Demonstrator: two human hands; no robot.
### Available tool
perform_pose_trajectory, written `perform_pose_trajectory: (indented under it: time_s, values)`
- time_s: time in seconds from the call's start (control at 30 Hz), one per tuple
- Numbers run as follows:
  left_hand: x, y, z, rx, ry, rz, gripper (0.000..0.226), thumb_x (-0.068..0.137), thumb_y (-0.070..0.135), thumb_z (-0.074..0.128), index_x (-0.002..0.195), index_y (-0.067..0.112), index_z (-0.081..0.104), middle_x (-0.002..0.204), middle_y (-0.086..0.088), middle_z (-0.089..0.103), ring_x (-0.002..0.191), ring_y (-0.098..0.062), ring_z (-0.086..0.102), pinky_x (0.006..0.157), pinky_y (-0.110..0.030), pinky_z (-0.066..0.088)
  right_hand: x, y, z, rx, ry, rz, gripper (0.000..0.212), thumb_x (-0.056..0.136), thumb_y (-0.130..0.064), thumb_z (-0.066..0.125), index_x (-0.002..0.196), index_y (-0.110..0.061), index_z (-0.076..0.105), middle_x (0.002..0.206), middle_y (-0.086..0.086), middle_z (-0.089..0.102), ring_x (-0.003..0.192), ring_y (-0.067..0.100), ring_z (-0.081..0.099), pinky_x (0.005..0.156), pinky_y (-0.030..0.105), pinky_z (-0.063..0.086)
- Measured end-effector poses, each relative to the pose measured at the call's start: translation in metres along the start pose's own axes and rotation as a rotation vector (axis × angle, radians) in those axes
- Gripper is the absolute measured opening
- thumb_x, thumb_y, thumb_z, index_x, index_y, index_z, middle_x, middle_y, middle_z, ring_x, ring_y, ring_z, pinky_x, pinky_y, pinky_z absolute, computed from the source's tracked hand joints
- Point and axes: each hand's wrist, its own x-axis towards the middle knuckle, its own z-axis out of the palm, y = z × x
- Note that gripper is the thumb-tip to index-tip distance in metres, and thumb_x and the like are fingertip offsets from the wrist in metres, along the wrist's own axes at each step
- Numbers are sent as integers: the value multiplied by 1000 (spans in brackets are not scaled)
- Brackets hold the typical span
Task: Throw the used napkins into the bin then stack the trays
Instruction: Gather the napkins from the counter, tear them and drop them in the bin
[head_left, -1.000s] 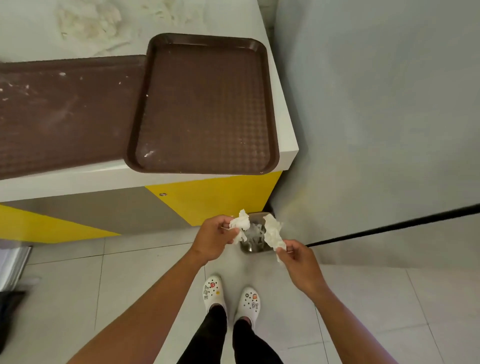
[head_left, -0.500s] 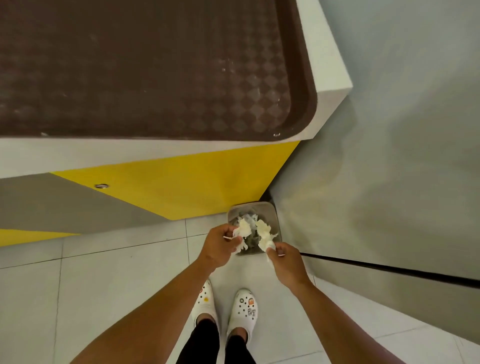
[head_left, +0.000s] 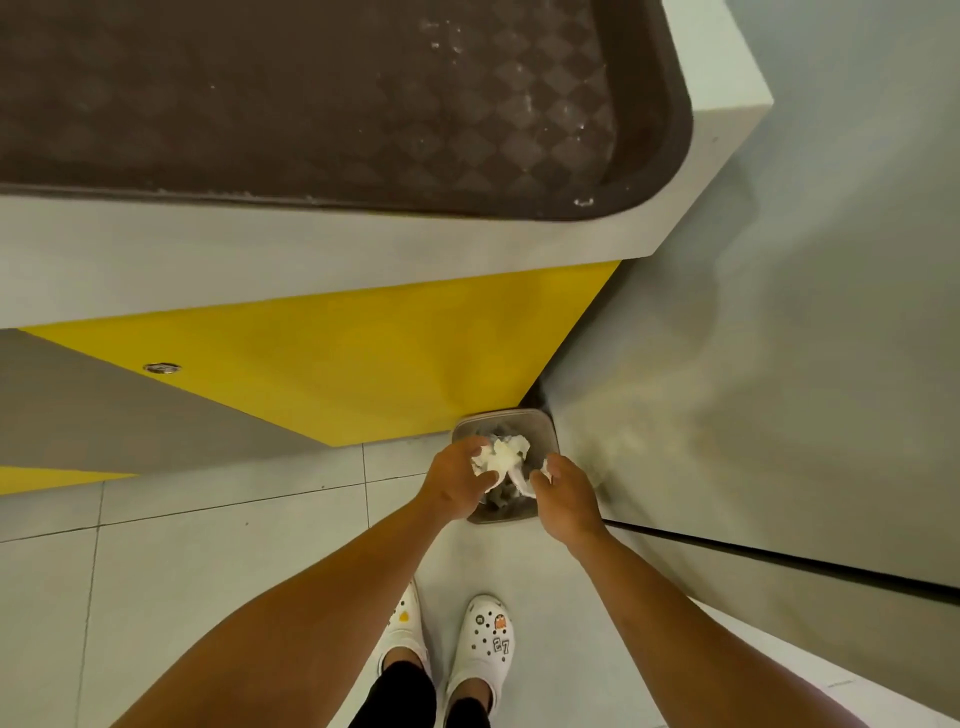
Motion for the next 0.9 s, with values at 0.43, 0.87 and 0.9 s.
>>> perform_pose_trajectory:
  time_s: [0.43,0.87,0.9]
  values:
    - [-140,62,-105,-197,73,271,47,85,-1,71,97,44,69,95,11,65,82,5,59,74,-15,46,-133,-84,-80,226,-118,-275,24,99,-10,58,108,-31,64,126,0,66,117,14,63,106,31,49]
    - [-345,174,-261,153,109,391,32,95,30,66,127,25,63,120,13,64,101,-7,61,87,-25,52,-320,-217,-185,-59,-304,-589,38,97,-29,65,135,-29,59,128,-14,63,109,-3,63,90,17,52]
    - [-354,178,-271,154,132,401,32,94,30,66,126,25,63,120,13,64,101,-8,62,86,-25,53,-327,-227,-189,-65,-301,-610,39,97,-29,65,135,-29,59,128,-15,63,108,-3,63,91,18,53]
